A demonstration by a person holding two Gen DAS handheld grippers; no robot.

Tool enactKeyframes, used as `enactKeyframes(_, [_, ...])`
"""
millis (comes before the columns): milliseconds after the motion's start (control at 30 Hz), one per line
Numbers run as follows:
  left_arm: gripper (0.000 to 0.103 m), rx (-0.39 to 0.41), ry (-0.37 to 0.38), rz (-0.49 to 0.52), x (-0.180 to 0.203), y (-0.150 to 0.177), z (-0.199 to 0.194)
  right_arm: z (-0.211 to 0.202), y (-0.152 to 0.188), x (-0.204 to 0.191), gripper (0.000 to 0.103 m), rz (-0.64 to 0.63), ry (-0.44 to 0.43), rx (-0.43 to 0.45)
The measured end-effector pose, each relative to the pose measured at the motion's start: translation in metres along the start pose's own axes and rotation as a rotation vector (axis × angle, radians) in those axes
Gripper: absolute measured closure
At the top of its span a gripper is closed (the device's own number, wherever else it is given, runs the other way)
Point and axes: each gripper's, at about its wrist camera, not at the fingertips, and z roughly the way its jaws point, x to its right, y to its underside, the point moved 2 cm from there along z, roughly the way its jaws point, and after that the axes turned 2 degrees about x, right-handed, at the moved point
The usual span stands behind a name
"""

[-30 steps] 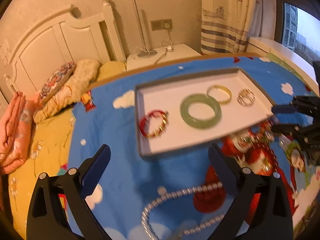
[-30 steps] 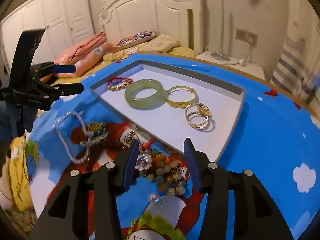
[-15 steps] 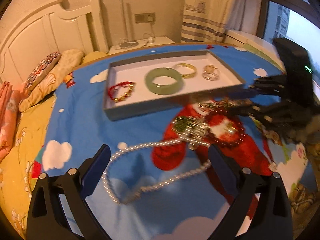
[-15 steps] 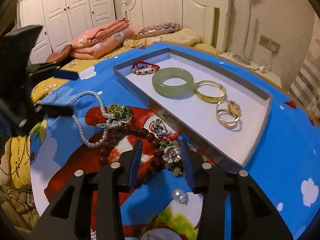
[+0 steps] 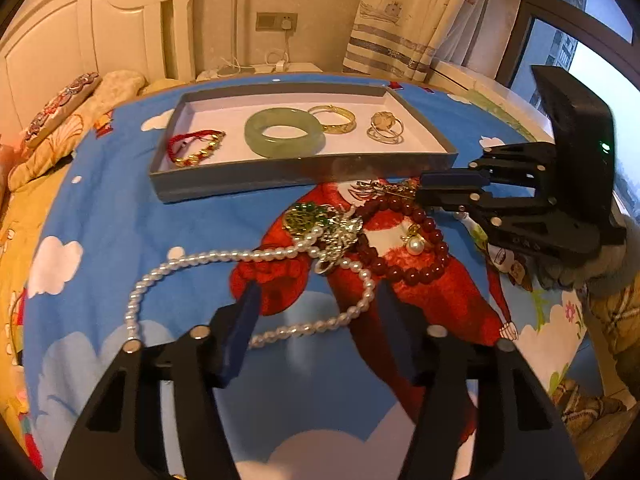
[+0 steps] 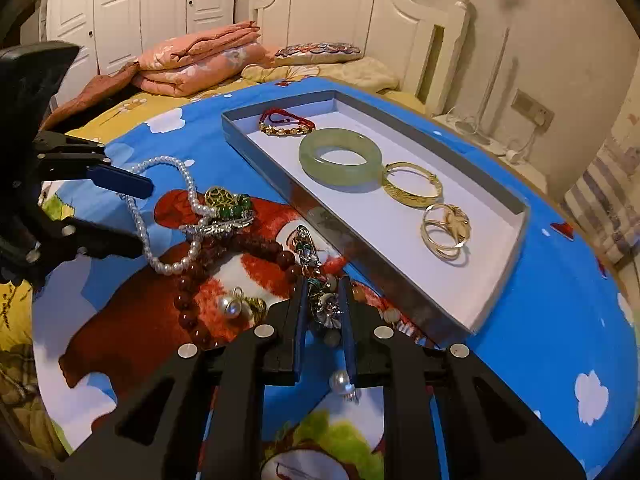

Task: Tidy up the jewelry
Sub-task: 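Move both tools back over the jewelry pile, then grasp the silver pendant with the left tool while the right tool grasps the green gem brooch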

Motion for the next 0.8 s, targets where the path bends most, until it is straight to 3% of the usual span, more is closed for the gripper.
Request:
enactKeyframes(233, [0.066,0.003,0.006,0.027,0.011,-0.009,0.014,-0.021,0.006,0.005,0.086,0.068,-0.003,0.056])
enactKeyframes(367, [0.067,0.004,0.001,0.036,0.014,-0.014,0.022,-0.023,0.010,0.005,0.086,0.086,-0.010,0.064])
enactKeyframes(567, [0.077,-0.005,0.004,0.061,0.019,-0.020,0.032,-0.026,0.010,0.009,0.086,0.118,-0.011,0.082])
enactKeyframes(800, [0.078,0.004,0.013,0.055,0.014,-0.027,0.039,-0.029,0.013,0.012,0.086,0.144,-0.015,0.096])
